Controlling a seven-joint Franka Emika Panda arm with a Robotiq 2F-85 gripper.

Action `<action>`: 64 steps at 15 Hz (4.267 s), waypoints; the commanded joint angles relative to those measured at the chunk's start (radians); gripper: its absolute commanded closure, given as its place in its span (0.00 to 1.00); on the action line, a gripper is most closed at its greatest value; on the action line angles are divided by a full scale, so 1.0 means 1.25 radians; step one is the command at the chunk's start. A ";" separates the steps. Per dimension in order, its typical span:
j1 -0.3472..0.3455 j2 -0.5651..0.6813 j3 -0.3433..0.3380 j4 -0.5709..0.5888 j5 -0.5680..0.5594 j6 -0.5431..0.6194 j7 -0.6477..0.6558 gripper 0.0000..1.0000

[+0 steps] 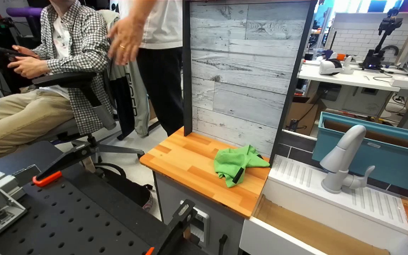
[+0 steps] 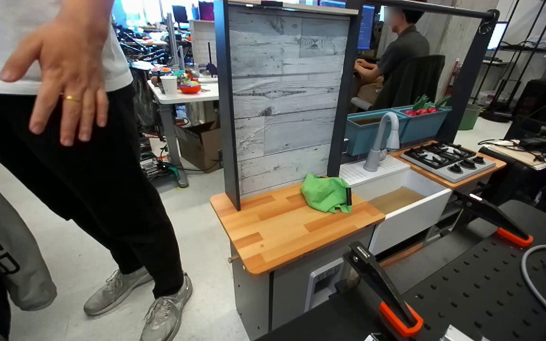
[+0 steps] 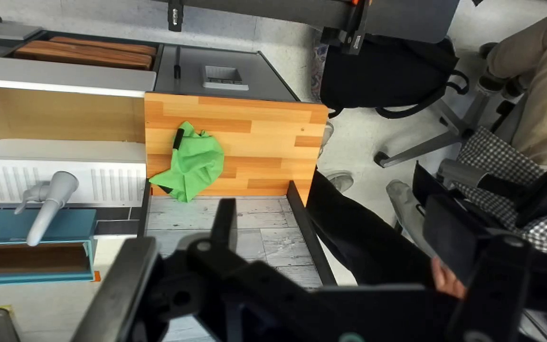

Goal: Unfold the green cloth

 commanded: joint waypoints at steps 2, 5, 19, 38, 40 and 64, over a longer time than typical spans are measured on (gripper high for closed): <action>-0.011 0.003 0.009 0.002 0.007 -0.003 -0.006 0.00; -0.011 0.003 0.009 0.002 0.007 -0.003 -0.006 0.00; -0.011 0.003 0.009 0.002 0.007 -0.003 -0.006 0.00; 0.000 0.145 -0.009 -0.049 0.034 0.239 -0.017 0.00; -0.002 0.212 -0.013 -0.051 0.042 0.305 -0.018 0.00; -0.149 1.075 0.162 0.332 0.442 0.671 -0.170 0.00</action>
